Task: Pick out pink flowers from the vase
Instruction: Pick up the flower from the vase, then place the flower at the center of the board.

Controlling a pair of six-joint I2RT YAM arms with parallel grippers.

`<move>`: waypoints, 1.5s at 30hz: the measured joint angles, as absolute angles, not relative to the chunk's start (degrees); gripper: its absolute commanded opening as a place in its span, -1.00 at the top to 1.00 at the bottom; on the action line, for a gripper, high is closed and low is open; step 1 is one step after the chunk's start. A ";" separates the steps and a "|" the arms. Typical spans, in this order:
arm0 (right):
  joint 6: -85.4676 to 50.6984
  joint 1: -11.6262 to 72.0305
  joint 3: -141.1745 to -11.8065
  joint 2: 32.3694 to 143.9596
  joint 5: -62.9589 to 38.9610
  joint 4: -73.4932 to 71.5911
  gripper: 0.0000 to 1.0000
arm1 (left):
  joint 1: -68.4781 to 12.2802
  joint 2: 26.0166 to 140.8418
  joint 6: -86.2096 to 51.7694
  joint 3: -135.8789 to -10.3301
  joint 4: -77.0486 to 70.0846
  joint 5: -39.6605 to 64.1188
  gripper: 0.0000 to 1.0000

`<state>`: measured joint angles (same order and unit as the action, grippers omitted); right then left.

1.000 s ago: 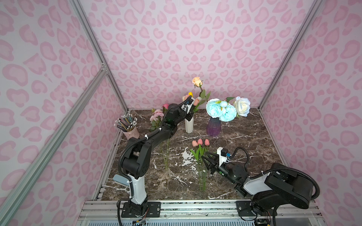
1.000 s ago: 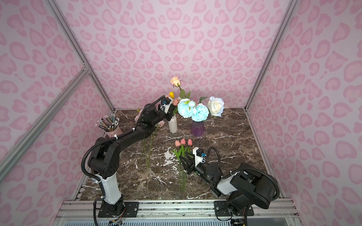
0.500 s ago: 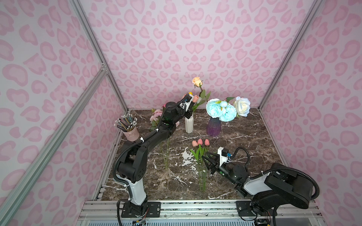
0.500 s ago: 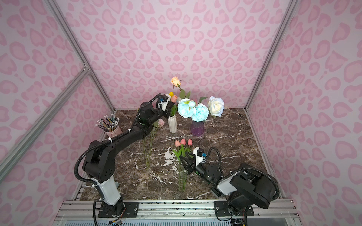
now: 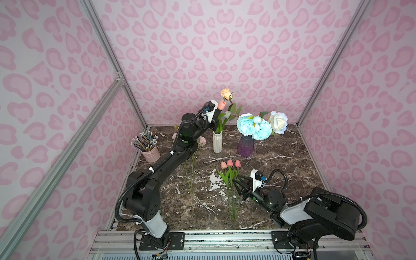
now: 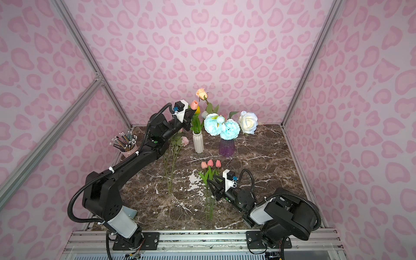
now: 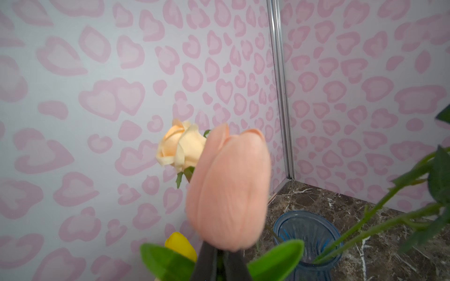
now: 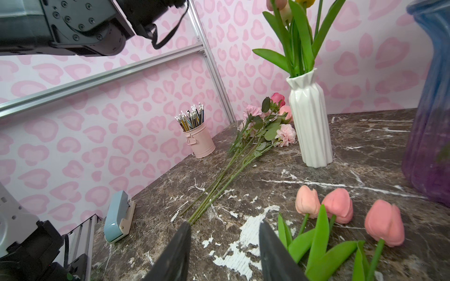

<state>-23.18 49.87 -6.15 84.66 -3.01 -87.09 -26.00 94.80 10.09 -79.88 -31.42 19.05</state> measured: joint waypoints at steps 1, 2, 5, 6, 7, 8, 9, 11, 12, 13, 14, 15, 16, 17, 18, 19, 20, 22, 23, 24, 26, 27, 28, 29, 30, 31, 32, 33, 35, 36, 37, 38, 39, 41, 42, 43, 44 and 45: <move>-23.22 49.87 -6.13 84.66 -3.01 -87.09 0.07 | -26.00 93.97 10.02 -80.01 -31.38 19.11 0.94; -23.33 49.87 -6.09 84.62 -2.98 -87.09 0.06 | -26.00 92.84 9.87 -80.16 -31.29 19.35 0.94; -23.35 49.87 -5.96 84.42 -2.55 -87.09 0.06 | -26.00 89.65 9.47 -80.62 -30.85 19.70 0.94; -23.38 49.87 -5.87 84.29 -2.52 -87.09 0.07 | -26.00 88.33 9.47 -80.62 -30.39 19.75 0.94; -23.38 49.87 -5.78 84.16 -2.39 -87.09 0.07 | -26.00 87.18 9.47 -80.62 -29.95 19.79 0.94; -23.44 49.87 -5.78 84.07 -2.28 -87.09 0.07 | -26.00 85.97 9.45 -80.62 -29.58 19.88 0.94; -23.57 49.87 -5.78 83.94 -2.00 -87.09 0.09 | -26.02 84.64 9.45 -80.62 -29.08 20.14 0.94; -23.55 50.17 -5.56 83.26 -1.32 -87.07 0.08 | -26.26 81.93 9.43 -80.62 -28.05 20.14 0.94; -23.53 50.59 -5.37 82.41 -0.69 -86.83 0.07 | -26.44 80.42 9.43 -80.62 -27.29 20.14 0.93; -23.40 50.94 -5.43 81.38 -0.47 -86.30 0.06 | -26.72 78.96 9.43 -80.51 -26.63 20.14 0.93; -22.98 51.22 -6.04 80.16 -0.47 -85.17 0.06 | -27.09 77.28 9.45 -80.20 -26.17 20.16 0.93; -22.33 51.68 -7.27 78.52 -0.62 -83.07 0.05 | -27.55 75.48 9.50 -79.70 -25.65 20.16 0.93; -21.47 52.34 -8.91 76.77 -0.69 -80.36 0.03 | -27.94 73.76 9.50 -79.02 -25.26 20.16 0.93; -20.25 53.34 -11.14 74.67 -1.04 -77.14 0.02 | -28.38 71.88 9.52 -78.08 -24.99 20.14 0.93; -18.65 54.50 -13.56 72.40 -1.17 -73.10 0.00 | -28.82 69.91 9.50 -76.97 -24.84 20.12 0.93; -17.08 55.64 -15.64 70.13 -1.08 -69.43 -0.02 | -29.21 68.27 9.50 -75.92 -24.51 20.12 0.94; -15.40 56.60 -17.45 67.70 -1.02 -66.04 -0.04 | -29.67 66.11 9.34 -74.26 -24.23 20.05 0.94; -12.64 57.60 -20.10 63.37 -0.93 -59.72 -0.08 | -30.50 62.72 7.86 -71.11 -24.01 19.86 0.94; -11.35 57.63 -21.23 60.88 -0.78 -55.99 -0.10 | -31.20 60.40 6.48 -68.34 -24.32 19.57 0.94; -10.11 57.65 -22.11 58.35 -0.30 -52.56 -0.11 | -31.75 58.65 5.34 -66.02 -24.38 19.44 0.94; -8.32 57.69 -22.85 54.19 0.16 -47.51 -0.12 | -32.84 55.35 3.01 -61.36 -24.40 19.29 0.94; -7.60 57.76 -23.14 52.07 0.19 -44.75 -0.12 | -33.34 53.54 1.72 -58.92 -24.14 19.33 0.94; -6.94 57.76 -23.40 50.37 0.16 -42.52 -0.11 | -33.61 52.07 0.62 -56.84 -24.43 19.33 0.94; -6.39 57.76 -23.70 48.80 0.16 -40.38 -0.11 | -33.78 50.50 -0.67 -54.72 -24.80 19.29 0.94; -5.76 57.76 -23.99 47.44 0.16 -38.50 -0.10 | -33.89 49.21 -1.91 -52.95 -25.28 19.20 0.94; -5.02 57.76 -24.21 46.11 0.12 -36.60 -0.10 | -34.00 47.88 -3.18 -51.20 -25.71 19.14 0.94; -4.23 57.76 -24.25 44.91 -0.10 -35.07 -0.10 | -34.15 46.61 -4.54 -49.56 -26.33 19.07 0.94; -3.64 57.74 -24.25 44.18 -0.27 -34.02 -0.10 | -34.22 45.76 -5.43 -48.38 -26.72 19.09 0.95; -1.67 57.74 -24.23 43.18 -1.10 -31.55 -0.11 | -34.59 44.16 -7.79 -45.63 -28.03 19.07 0.94; -0.54 57.76 -24.29 43.05 -1.69 -30.37 -0.12 | -34.70 43.64 -8.82 -44.40 -28.56 19.09 0.94; 0.91 57.76 -24.60 43.18 -2.39 -28.86 -0.13 | -34.98 43.20 -9.98 -43.18 -28.88 19.09 0.95; 2.46 57.76 -25.15 43.62 -3.22 -27.33 -0.14 | -35.14 42.94 -11.05 -42.28 -29.17 19.09 0.94; 3.66 57.76 -25.67 44.07 -3.73 -26.48 -0.14 | -35.38 42.87 -11.88 -41.65 -29.30 19.11 0.94; 6.20 57.76 -27.53 45.63 -4.78 -24.40 -0.15 | -35.88 42.68 -13.32 -40.71 -29.43 19.64 0.94; 7.09 57.76 -28.38 46.41 -4.82 -23.86 -0.15 | -36.05 42.65 -13.65 -40.56 -29.69 20.21 0.95; 8.03 57.74 -29.52 47.53 -5.06 -23.31 -0.15 | -36.16 42.68 -13.85 -40.51 -29.93 21.02 0.94; 8.84 57.71 -30.81 48.88 -5.56 -22.83 -0.15 | -36.42 42.76 -14.09 -40.51 -30.30 21.65 0.95; 9.56 57.56 -31.99 50.22 -5.89 -22.61 -0.15 | -36.49 42.85 -14.39 -40.51 -30.65 22.35 0.95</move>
